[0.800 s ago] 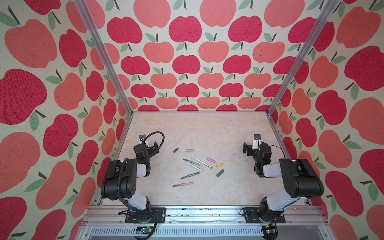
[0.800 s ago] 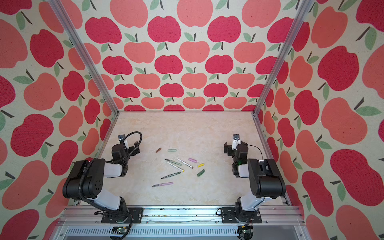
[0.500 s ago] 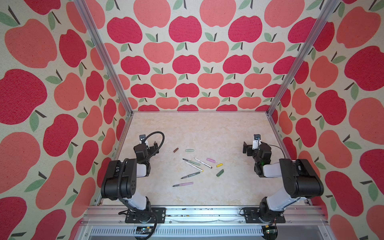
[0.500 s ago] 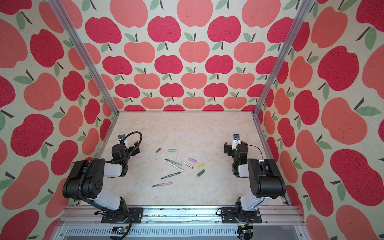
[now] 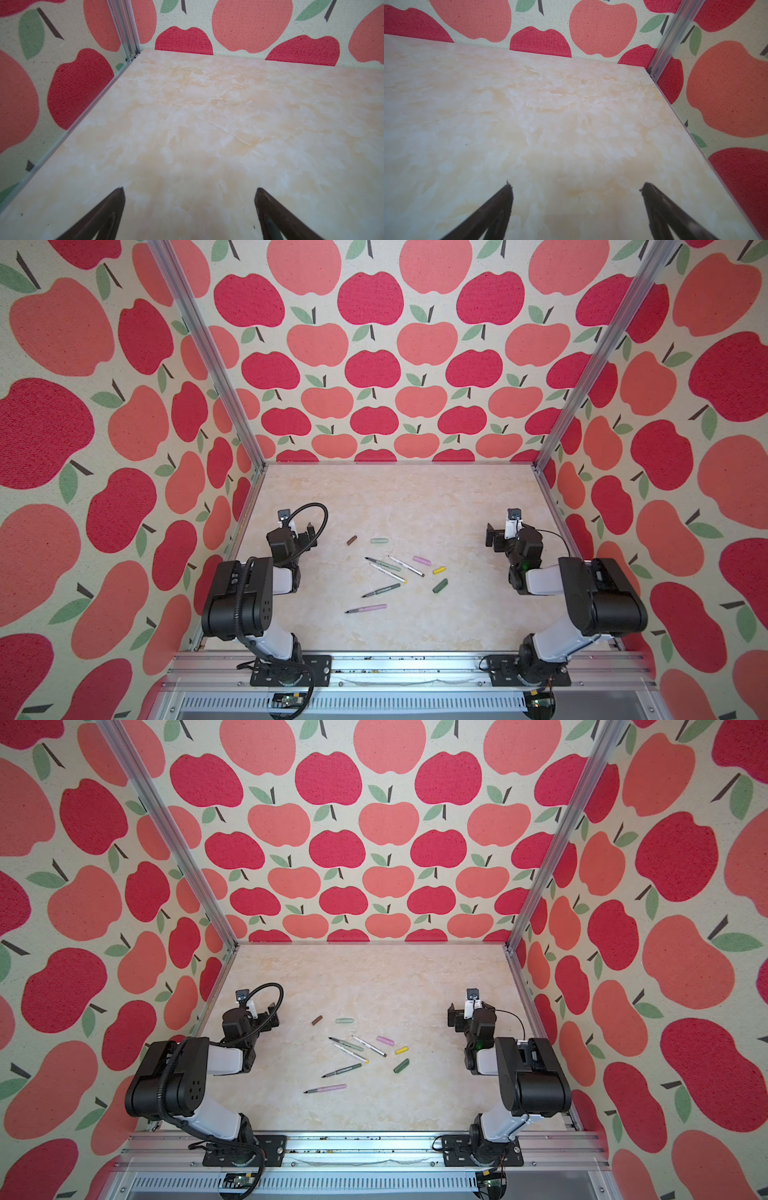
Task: Insert the pens into the pen caps
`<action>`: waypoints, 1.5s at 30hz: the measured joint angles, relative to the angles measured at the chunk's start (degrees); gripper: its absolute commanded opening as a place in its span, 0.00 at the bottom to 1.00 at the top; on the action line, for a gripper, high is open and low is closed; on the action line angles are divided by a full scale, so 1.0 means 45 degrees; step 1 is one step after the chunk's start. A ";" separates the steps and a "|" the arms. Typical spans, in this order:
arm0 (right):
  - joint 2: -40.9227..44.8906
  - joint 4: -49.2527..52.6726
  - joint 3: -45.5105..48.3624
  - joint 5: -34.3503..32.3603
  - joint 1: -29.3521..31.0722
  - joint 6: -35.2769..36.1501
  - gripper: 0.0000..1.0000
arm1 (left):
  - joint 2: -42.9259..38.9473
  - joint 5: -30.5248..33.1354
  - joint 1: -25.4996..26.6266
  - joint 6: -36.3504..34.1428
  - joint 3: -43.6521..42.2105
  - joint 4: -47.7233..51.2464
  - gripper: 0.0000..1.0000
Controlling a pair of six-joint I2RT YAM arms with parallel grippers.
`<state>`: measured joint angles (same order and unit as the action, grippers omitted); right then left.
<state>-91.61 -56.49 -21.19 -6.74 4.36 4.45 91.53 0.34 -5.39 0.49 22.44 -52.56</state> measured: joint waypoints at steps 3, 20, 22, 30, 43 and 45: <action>0.0000 0.0000 0.0000 -0.0044 0.0000 -0.0005 0.99 | 0.0000 -0.0005 0.0000 0.0000 0.0000 0.0000 0.99; 0.6290 0.4323 -0.0384 -0.0704 -0.0306 -0.3041 0.99 | -0.5901 0.0359 -0.0330 0.3638 0.3283 0.7747 0.99; 0.7208 0.5129 -0.0957 0.0311 -0.0753 -0.4274 0.99 | -0.6285 -0.0520 -0.0821 0.4998 0.3949 0.8898 0.99; 0.7922 0.8718 -0.2443 0.3521 -0.0971 -0.6790 0.99 | -0.7844 -0.4867 -0.2608 0.8825 0.2861 0.9112 0.98; 0.7674 1.4756 -0.4954 0.3371 0.1923 -0.6761 0.99 | -0.8529 -0.6222 0.0534 0.6951 0.4148 1.1545 0.99; 0.7412 1.5397 -0.4983 0.3143 0.2599 -0.6742 0.99 | -0.8990 -0.6232 0.1253 0.6018 0.4197 1.1987 0.99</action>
<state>-58.26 12.80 -43.62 7.40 16.05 -25.89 51.07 -27.70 0.25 27.57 41.32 1.39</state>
